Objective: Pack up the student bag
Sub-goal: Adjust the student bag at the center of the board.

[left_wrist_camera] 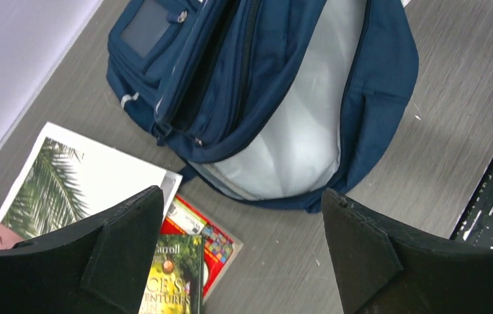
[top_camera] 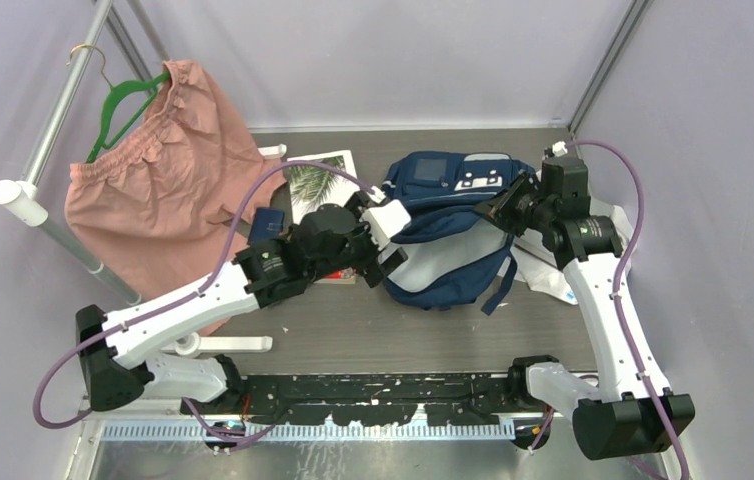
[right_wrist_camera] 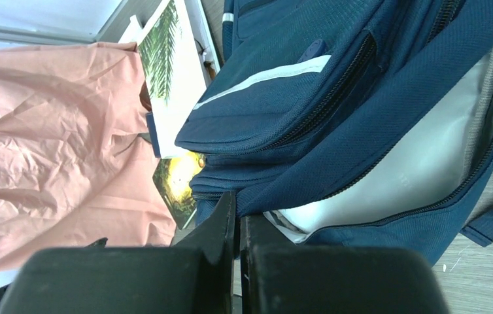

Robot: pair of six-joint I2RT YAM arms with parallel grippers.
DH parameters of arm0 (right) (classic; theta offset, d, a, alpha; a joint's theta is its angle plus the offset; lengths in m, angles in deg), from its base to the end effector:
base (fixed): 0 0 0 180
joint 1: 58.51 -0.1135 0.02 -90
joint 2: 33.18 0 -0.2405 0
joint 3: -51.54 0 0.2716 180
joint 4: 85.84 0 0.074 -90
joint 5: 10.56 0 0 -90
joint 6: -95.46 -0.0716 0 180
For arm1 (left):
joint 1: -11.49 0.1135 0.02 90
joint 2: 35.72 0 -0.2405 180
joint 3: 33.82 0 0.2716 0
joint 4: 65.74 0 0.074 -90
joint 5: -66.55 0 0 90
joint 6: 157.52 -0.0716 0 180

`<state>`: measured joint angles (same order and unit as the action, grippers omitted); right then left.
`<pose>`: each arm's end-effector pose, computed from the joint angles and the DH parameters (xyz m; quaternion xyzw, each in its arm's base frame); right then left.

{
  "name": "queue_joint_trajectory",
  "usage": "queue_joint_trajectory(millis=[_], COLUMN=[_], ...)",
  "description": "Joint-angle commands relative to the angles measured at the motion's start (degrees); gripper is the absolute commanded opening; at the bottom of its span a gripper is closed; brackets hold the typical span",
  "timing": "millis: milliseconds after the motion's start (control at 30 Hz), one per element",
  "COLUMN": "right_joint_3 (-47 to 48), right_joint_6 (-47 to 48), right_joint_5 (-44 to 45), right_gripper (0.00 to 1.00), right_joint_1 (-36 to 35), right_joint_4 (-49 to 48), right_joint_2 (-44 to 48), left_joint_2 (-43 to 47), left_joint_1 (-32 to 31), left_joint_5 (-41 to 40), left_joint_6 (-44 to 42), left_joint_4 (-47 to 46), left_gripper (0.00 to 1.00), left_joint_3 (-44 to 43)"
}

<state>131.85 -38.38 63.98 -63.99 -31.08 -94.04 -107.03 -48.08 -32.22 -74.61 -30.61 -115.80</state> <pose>0.2726 0.0453 0.3313 0.2308 0.8516 0.2985 0.3638 0.1824 -0.2890 0.3317 0.4261 0.7232 -0.1809 0.5125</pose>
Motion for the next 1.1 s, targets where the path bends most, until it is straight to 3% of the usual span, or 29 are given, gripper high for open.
queue_joint_trajectory(millis=[0,200,333,467,667,767,833,867,900,1000,1033,1067], right_joint_3=[-0.07,-0.40,-0.18,-0.72,-1.47,-1.28,-0.69,-0.22,0.30,1.99,1.99,1.86], right_joint_6=[-0.26,-0.21,0.15,0.00,-0.14,0.15,0.95,1.73,2.84,7.18,8.24,8.92], right_joint_5=[-4.83,-5.59,-5.73,-5.88,-6.77,-6.46,-6.16,-5.81,-4.85,1.83,6.92,11.65], right_gripper=[0.01,0.01,0.01,0.01,0.01,0.01,0.01,0.06,0.14,0.54,0.65,0.72], right_joint_1=[0.17,0.15,0.20,0.12,0.16,0.20,0.19,0.27,0.24,0.24,0.21,0.26], right_joint_4=[-6.51,-6.68,-6.05,-5.92,-5.53,-4.71,-3.08,-1.69,0.08,6.60,8.56,10.35], right_joint_2=[1.66,2.10,2.07,2.45,3.05,3.48,3.70,3.83,4.05,5.71,6.67,7.69], left_joint_2=[-3.93,-8.90,-12.11,-15.11,-18.86,-21.48,-23.25,-24.23,-25.10,-27.75,-28.71,-29.13], left_joint_1=[-0.18,-1.07,-1.11,-1.24,-1.18,-1.18,-1.07,-1.00,-0.99,-0.80,-0.61,-0.39], left_joint_5=[2.01,2.86,3.41,2.83,-3.94,-9.03,-10.08,-10.35,-11.01,-15.38,-16.71,-16.94], left_joint_6=[-5.55,-8.84,-10.14,-10.25,-11.82,-12.54,-12.55,-12.39,-12.00,-9.78,-9.26,-8.88], left_joint_4=[-8.90,-10.33,-10.75,-11.96,-20.07,-24.99,-27.84,-28.93,-29.64,-29.18,-27.84,-26.83], left_gripper=[0.90,0.90,0.83,0.85,0.88,0.84,0.72,0.61,0.49,0.11,0.01,0.00], left_joint_3=[-0.17,-0.89,-1.48,-2.46,-1.42,-1.08,-1.14,-1.49,-2.33,-6.79,-9.06,-10.66])
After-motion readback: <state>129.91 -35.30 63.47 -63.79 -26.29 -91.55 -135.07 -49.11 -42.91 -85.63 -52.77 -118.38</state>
